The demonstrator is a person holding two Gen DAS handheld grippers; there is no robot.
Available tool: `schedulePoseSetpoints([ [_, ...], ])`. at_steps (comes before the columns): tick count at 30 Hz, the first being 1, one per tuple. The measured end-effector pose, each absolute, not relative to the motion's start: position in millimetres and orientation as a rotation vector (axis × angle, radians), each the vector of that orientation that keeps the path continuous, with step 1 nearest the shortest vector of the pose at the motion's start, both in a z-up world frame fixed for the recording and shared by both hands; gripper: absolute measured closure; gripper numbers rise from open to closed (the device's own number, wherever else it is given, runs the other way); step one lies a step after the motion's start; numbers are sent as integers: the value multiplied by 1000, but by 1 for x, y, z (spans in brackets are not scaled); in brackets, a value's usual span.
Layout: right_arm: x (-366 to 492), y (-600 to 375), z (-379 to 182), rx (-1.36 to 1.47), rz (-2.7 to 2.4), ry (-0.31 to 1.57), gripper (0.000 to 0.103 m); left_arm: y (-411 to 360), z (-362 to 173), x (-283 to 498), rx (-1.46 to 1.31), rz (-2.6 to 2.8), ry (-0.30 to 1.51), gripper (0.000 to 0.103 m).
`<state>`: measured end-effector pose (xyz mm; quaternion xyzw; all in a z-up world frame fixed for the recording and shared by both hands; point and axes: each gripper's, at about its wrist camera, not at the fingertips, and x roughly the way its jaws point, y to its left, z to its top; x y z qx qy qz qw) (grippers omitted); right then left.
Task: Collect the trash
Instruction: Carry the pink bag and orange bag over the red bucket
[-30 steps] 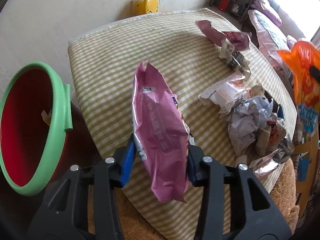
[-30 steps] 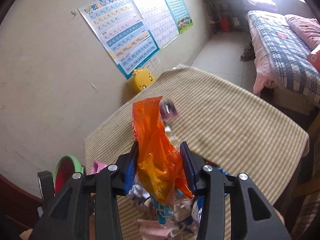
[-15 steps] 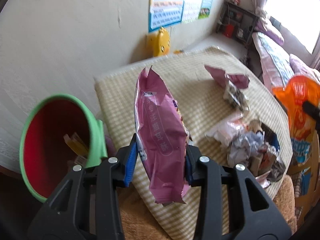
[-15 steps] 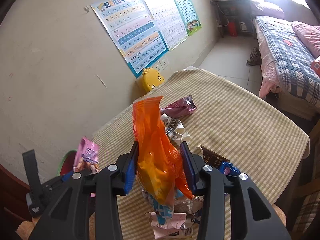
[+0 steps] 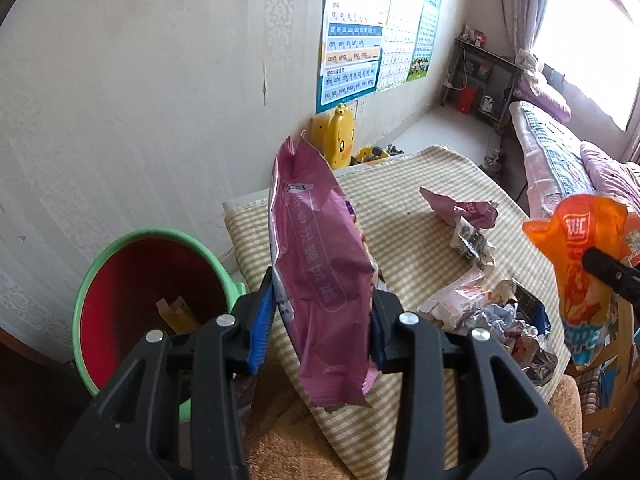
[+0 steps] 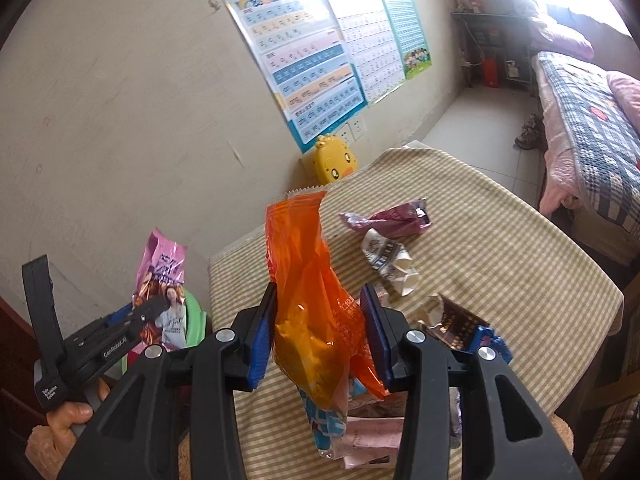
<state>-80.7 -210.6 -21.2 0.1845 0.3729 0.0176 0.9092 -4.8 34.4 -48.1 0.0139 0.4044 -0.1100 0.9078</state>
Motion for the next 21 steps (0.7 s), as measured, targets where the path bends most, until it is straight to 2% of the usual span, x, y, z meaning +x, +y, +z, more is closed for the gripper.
schedulePoseSetpoints([
  [21,-30,-122,-45,279,202,907,63,118,-78,15,-85,-72,888,65],
])
